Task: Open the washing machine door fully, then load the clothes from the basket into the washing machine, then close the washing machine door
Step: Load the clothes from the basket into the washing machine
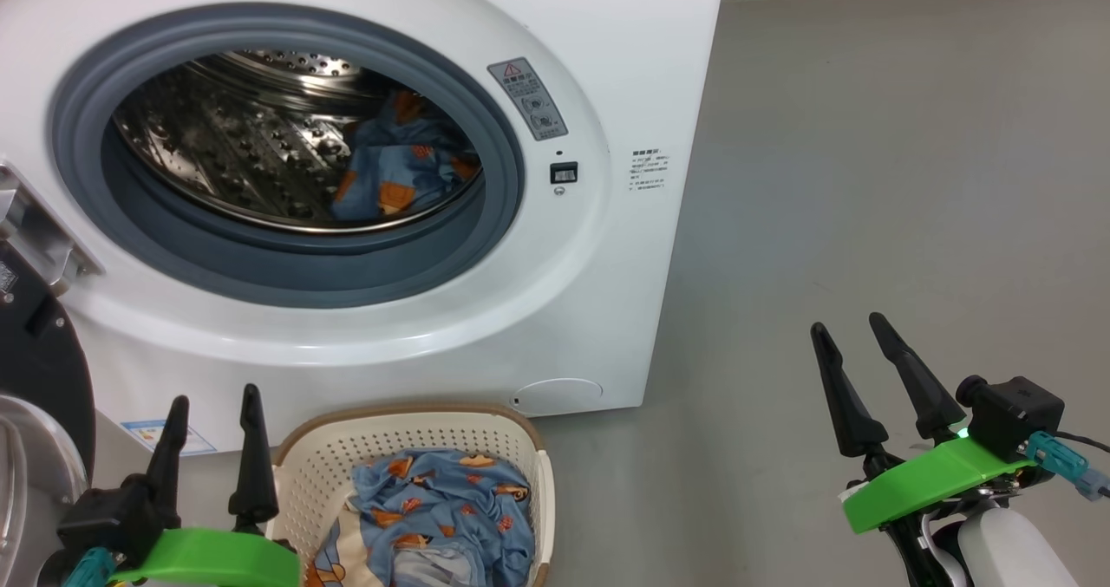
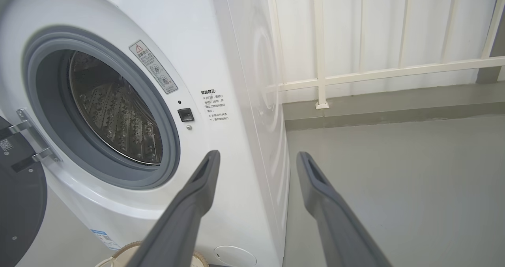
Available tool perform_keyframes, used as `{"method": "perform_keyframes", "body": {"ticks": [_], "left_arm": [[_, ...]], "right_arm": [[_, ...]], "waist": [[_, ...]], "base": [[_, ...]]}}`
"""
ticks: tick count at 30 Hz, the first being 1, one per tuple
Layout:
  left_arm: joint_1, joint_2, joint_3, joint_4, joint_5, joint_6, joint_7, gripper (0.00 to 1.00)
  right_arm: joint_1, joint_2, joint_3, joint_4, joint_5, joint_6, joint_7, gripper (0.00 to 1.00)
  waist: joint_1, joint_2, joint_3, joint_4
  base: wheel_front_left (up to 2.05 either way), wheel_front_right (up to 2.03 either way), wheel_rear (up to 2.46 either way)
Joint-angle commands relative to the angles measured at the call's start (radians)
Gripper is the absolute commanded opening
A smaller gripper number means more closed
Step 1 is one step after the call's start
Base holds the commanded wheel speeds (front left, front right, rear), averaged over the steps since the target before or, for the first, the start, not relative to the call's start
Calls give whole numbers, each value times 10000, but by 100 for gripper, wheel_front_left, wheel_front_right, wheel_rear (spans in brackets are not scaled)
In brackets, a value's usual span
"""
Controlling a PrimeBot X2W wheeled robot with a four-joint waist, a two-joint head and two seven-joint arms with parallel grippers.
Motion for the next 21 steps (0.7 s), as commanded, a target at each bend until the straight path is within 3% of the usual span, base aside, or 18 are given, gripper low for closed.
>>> {"method": "perform_keyframes", "body": {"ticks": [1, 21], "left_arm": [[-229, 120, 359, -313, 132, 27, -65, 100], [-641, 154, 334, 245, 23, -93, -65, 100]], "right_arm": [[-197, -35, 204, -235, -10, 16, -49, 100], [-404, 121, 145, -412, -85, 16, -49, 100]], "waist": [[0, 0, 19, -10], [0, 0, 1000, -199]], "base": [[0, 0, 0], [0, 0, 0]]}}
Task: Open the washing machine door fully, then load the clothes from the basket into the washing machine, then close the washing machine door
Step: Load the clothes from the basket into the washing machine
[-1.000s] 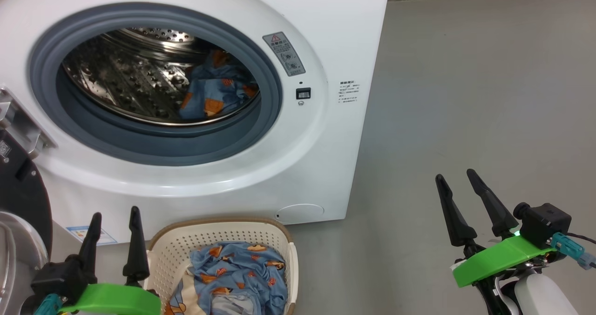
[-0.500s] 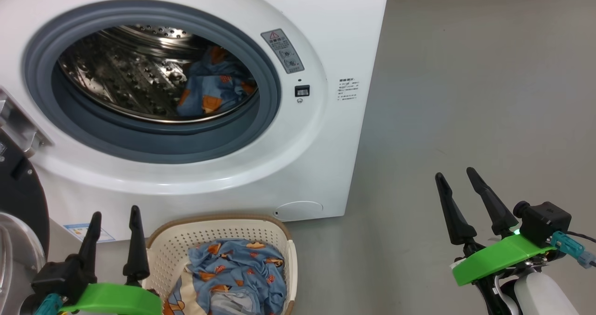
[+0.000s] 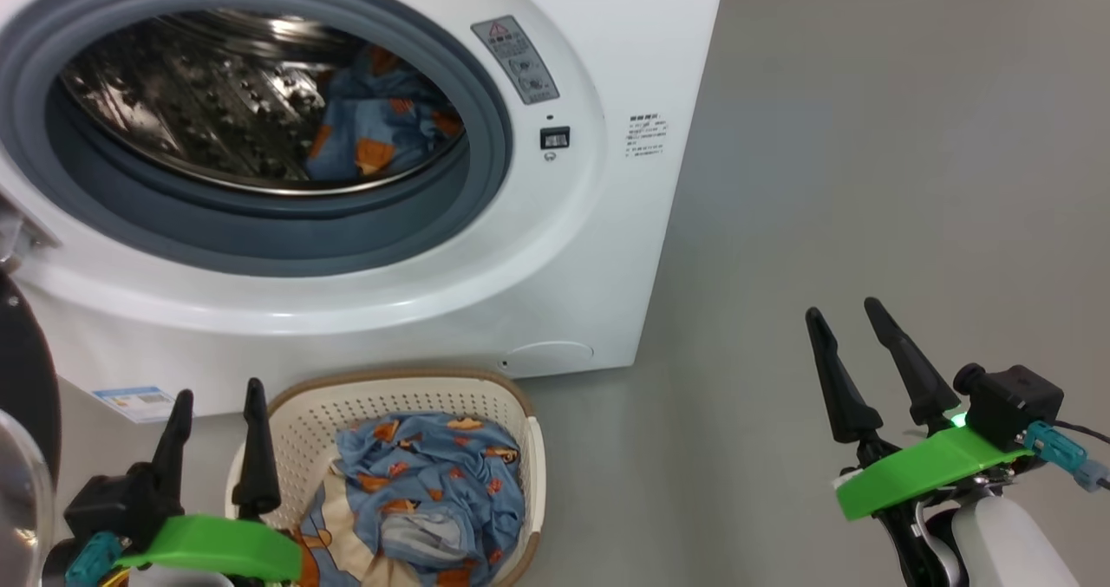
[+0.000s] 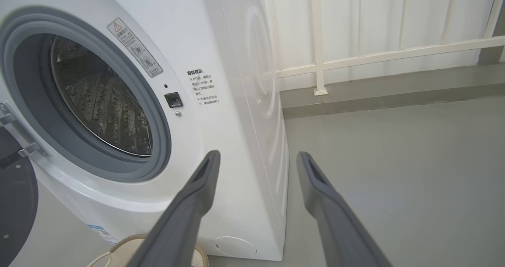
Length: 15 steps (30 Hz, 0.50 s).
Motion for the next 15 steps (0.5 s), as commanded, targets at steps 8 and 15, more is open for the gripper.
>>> {"method": "perform_keyframes", "body": {"ticks": [8, 15], "left_arm": [[-1001, 315, 220, 259, -163, -57, -65, 100], [-1596, 536, 93, 582, -210, -87, -65, 100]], "right_arm": [[-650, 207, 114, -447, -174, 16, -49, 100], [-1049, 366, -17, -595, -251, 16, -49, 100]], "waist": [[0, 0, 1342, -248], [0, 0, 2274, -441]], "base": [[0, 0, 0], [0, 0, 0]]}}
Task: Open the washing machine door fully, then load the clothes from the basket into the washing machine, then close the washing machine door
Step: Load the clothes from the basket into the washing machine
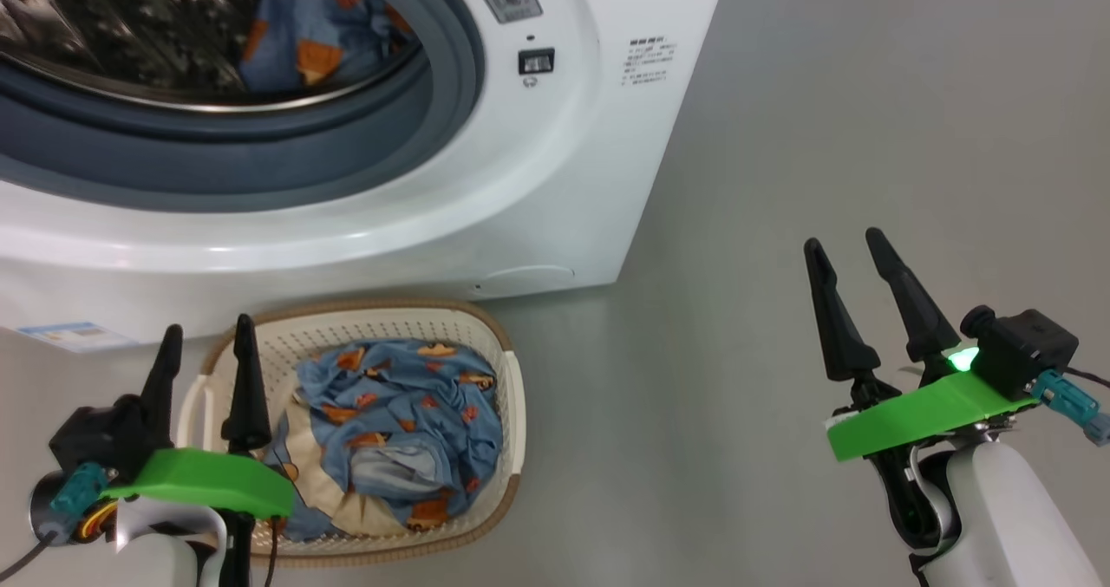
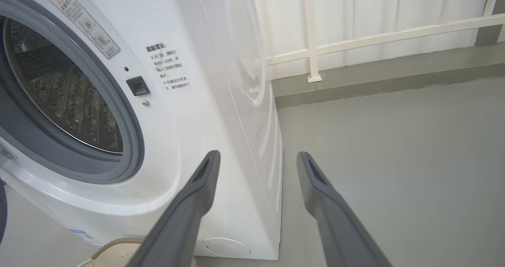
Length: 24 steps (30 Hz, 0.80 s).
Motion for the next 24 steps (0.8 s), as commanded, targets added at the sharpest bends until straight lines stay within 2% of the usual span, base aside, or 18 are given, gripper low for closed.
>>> {"method": "perform_keyframes", "body": {"ticks": [1, 8, 14, 20, 24], "left_arm": [[-281, 309, 251, -36, -69, -46, -65, 100], [-899, 503, 149, 1330, -265, -54, 32, 100], [-1700, 884, -111, 3061, -496, -63, 295, 100], [-2669, 1332, -825, 4858, -980, -66, 579, 100], [-3176, 1572, -1272, 5567, -1272, -67, 710, 100]], "right_arm": [[-180, 17, 170, -290, -126, 16, -49, 100], [-512, 115, 220, -368, -192, 16, -49, 100], [-837, 227, 304, -448, -244, 16, -49, 100], [-1156, 321, 342, -546, -282, 16, -49, 100], [-1363, 364, 372, -578, -313, 16, -49, 100]], "waist": [[0, 0, 600, -204], [0, 0, 1372, -388], [0, 0, 2136, -629], [0, 0, 2940, -875], [0, 0, 3383, -1018]], "base": [[0, 0, 0], [0, 0, 0], [0, 0, 0], [0, 0, 0], [0, 0, 0]]}}
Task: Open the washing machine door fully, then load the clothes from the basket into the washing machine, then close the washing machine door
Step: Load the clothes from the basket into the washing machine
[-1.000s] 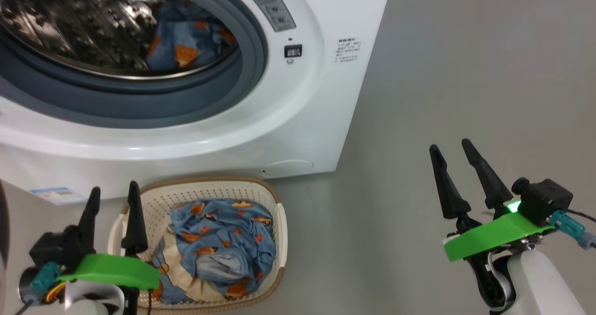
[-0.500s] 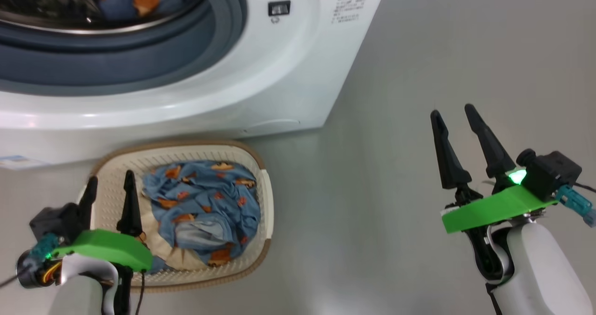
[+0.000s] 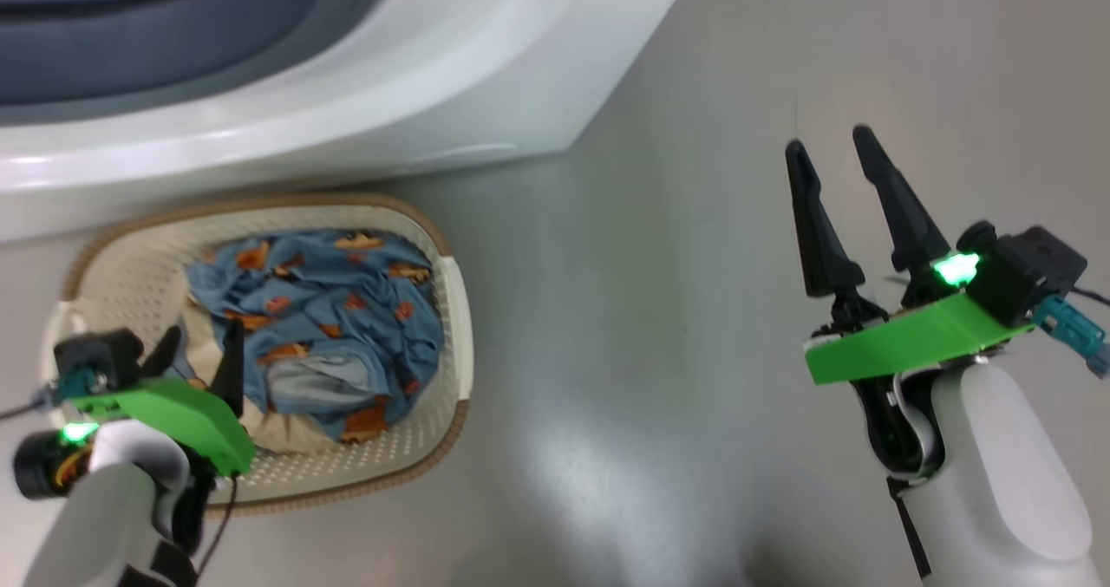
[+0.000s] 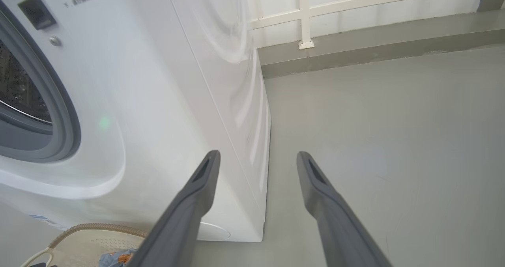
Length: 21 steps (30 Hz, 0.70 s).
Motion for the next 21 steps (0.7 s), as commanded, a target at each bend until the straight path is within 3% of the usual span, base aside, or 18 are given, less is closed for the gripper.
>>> {"method": "perform_keyframes", "body": {"ticks": [1, 21], "left_arm": [[-69, 432, 183, 5, -86, -23, 7, 100], [-2552, 1308, -1889, 2641, -1869, -24, 630, 100]], "right_arm": [[21, 62, 207, -276, -75, 16, -48, 100], [-751, 424, 393, -607, -78, 16, -48, 100]], "waist": [[0, 0, 617, -329], [0, 0, 2791, -1194]], "base": [[0, 0, 0], [0, 0, 0]]}}
